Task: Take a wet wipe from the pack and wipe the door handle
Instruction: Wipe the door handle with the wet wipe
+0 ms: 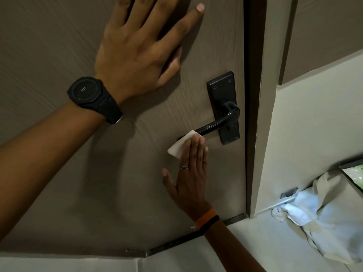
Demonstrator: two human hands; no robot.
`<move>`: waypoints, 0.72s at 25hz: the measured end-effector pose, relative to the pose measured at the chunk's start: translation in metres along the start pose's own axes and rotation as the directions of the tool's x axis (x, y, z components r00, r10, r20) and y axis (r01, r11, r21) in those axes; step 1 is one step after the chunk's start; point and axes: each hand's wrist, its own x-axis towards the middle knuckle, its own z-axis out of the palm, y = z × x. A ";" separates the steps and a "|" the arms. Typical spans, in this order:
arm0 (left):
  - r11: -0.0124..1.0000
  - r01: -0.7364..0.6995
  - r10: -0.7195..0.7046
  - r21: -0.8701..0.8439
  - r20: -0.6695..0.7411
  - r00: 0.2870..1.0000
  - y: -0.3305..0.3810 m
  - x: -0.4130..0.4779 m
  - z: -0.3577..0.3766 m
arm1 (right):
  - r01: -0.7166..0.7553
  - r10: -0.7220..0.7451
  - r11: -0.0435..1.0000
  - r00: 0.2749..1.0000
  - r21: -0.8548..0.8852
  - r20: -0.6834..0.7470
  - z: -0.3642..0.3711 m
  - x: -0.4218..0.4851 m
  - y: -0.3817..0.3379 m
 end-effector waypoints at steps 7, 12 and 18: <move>1.000 -0.018 0.018 0.014 -0.053 0.998 0.001 -0.001 0.001 | -0.138 0.146 0.988 0.979 0.067 -0.145 -0.010 0.023 0.018; 1.000 -0.018 0.018 -0.004 -0.037 0.999 0.001 -0.001 0.000 | -0.011 0.013 0.998 1.000 0.060 -0.028 0.005 0.001 -0.001; 1.000 -0.011 0.011 0.014 -0.050 0.999 0.002 -0.002 -0.001 | -0.164 0.196 0.975 0.952 0.149 -0.237 -0.018 0.044 0.034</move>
